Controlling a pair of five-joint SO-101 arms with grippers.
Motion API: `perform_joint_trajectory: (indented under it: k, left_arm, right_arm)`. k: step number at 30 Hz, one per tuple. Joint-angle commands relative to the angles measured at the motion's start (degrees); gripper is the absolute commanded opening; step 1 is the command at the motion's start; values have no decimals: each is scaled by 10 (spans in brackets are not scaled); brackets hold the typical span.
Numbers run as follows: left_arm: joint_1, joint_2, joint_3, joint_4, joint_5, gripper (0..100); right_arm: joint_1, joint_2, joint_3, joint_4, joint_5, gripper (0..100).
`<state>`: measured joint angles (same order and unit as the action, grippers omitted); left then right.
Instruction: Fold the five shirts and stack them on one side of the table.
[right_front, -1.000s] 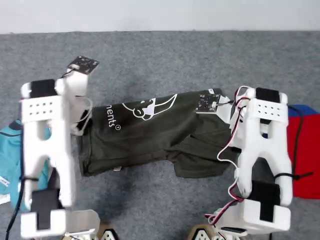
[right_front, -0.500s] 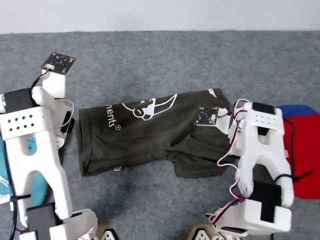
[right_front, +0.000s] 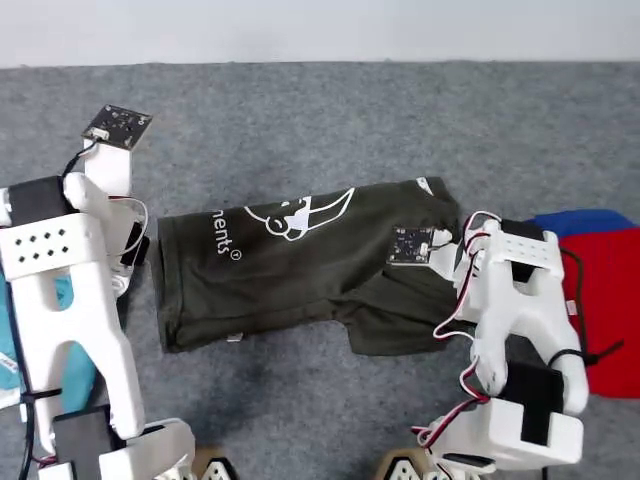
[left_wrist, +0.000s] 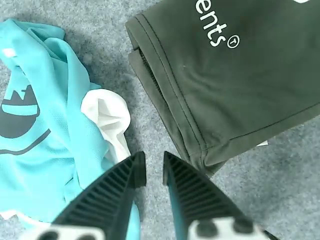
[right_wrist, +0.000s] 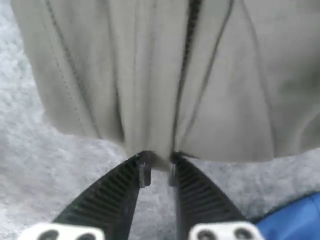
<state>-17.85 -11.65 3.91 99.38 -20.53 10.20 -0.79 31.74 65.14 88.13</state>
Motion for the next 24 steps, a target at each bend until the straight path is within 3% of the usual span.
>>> perform_joint_trajectory:
  k: [1,10,24]
  left_arm:
    - [-4,-20,-2,11,-7,66]
    - [-3,-20,-1,11,-6,66]
    - [0,-20,24,10,-6,66]
  right_arm:
    - [6,-7,-3,-7,5,17]
    - [-6,-63,-4,-7,-22,9]
    - [-107,-121,-58,-40,-72,9]
